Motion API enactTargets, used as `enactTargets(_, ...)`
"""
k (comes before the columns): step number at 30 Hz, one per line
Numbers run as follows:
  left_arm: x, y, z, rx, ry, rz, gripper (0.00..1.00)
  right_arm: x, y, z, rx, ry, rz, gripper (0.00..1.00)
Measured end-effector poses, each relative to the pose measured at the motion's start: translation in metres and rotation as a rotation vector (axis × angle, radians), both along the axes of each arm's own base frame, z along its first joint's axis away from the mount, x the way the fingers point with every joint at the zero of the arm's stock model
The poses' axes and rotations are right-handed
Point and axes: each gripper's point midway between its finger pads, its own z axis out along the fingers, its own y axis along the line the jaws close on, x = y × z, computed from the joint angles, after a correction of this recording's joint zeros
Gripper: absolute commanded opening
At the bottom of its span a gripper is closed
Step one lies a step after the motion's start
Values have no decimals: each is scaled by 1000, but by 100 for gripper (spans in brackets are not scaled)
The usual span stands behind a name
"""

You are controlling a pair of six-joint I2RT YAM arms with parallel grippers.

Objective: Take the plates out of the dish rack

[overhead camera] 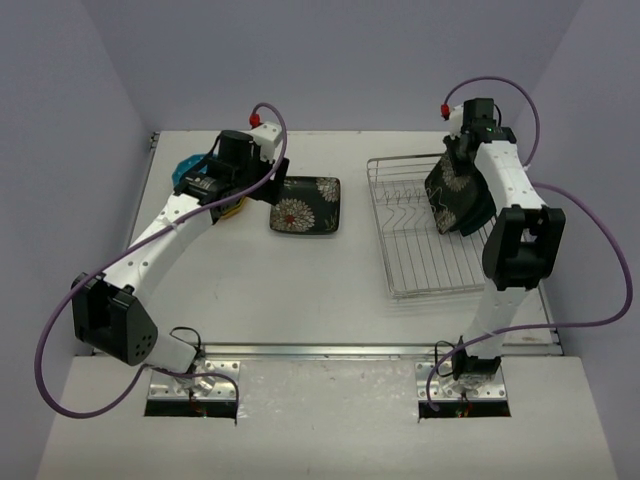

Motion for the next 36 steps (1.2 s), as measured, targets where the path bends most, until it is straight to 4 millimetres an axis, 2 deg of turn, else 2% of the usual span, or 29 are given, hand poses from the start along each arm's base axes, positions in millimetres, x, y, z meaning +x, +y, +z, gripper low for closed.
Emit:
enactTargets(1,0,0,-1,-3,3,0,68,0,-2,1,13,-4,-8,19)
enactTargets(4,1,-1,-4,-10,14,0,69,1,1,4,67,-17,-24,7)
enactTargets(7,1,-1,-5,-15,19,2,76,-1,7,7,105,-18,-22,1)
enactTargets(9,1,-1,-5,-17,19,4,83,-3,8,8,108,-9,-22,0)
enactTargets(12,1,0,-5,-19,21,9,100,-10,9,9,111,21,-21,0)
enactTargets(15,1,1,-5,-24,24,15,100,-19,9,13,107,49,-20,0)
enactTargets(18,1,1,-5,-26,26,22,100,-26,9,26,72,43,-10,0)
enactTargets(23,3,8,-5,-23,25,50,100,-30,8,80,3,-70,-6,0)
enactTargets(29,8,24,-5,-57,37,100,100,-37,10,166,2,-297,-10,0)
enactTargets(32,12,36,-3,-174,69,108,100,-44,18,202,44,-404,-10,0)
enactTargets(36,15,53,7,-453,79,88,99,-62,42,231,210,-494,9,0)
